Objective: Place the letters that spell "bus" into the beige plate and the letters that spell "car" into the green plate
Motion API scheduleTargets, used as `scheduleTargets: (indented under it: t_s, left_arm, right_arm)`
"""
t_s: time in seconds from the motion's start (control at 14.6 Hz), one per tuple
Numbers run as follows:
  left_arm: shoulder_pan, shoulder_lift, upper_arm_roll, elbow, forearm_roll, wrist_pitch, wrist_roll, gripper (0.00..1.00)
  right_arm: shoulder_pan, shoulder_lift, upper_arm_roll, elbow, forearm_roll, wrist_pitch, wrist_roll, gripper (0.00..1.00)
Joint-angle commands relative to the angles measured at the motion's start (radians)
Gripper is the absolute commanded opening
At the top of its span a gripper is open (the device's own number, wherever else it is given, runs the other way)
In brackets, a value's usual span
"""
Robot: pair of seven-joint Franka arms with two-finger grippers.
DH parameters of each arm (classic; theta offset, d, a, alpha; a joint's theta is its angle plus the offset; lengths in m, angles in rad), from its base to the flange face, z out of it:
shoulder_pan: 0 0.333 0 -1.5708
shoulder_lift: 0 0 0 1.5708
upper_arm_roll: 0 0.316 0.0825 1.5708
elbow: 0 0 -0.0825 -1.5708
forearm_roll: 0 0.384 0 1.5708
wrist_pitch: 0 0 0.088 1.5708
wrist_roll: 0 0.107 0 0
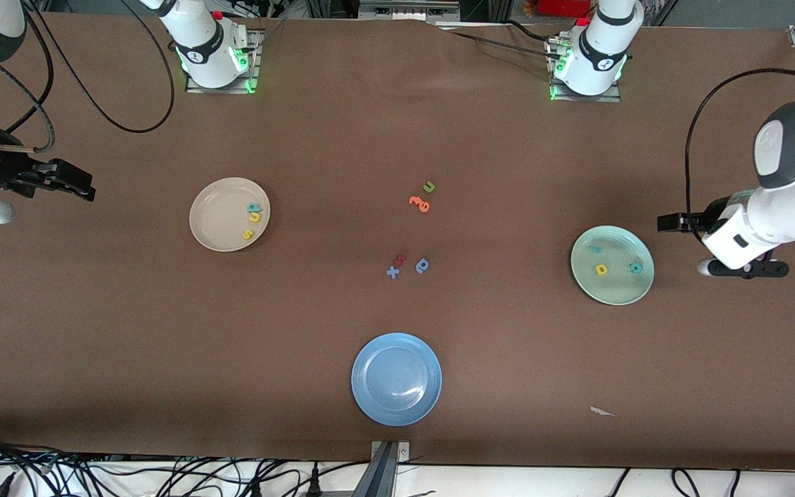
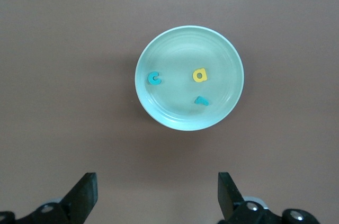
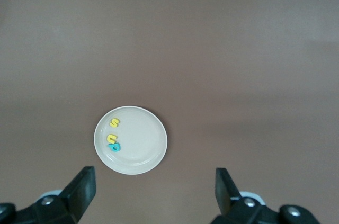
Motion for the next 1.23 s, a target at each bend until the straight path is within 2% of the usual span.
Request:
scheduleTargets:
  t_s: [0.0, 0.14, 0.27, 0.55, 1.16]
  left_arm:
    - [-0.165, -0.099, 0.189, 0.002, -0.115, -0.036, 0.024, 1.00]
    - [-0.189, -0.104, 0.207, 0.077, -0.136, -0.110, 0.024, 1.00]
    - [-0.201, -0.121, 0.208, 0.128, -0.119, -0.129, 0.022, 1.00]
    - [-0.224, -0.161, 0.204, 0.108, -0.075, -0.057, 0.030, 1.00]
    - [-0.261, -0.172, 0.199, 0.108, -0.019, -0.067, 0.035, 1.00]
  right_arm:
    - [0.001, 0.001, 0.001, 0.023, -0.004, -0.027, -0.012, 1.00]
    - [0.001, 0.001, 0.001, 0.024, -0.002, -0.034, -0.017, 1.00]
    - [0.001, 0.001, 0.001, 0.024, 0.019, -0.032, -0.014, 1.00]
    - [0.001, 0.001, 0.003, 0.023, 0.021, -0.034, -0.012, 1.00]
    - [0.002, -0.001, 0.004, 0.023, 0.022, -0.032, -0.009, 1.00]
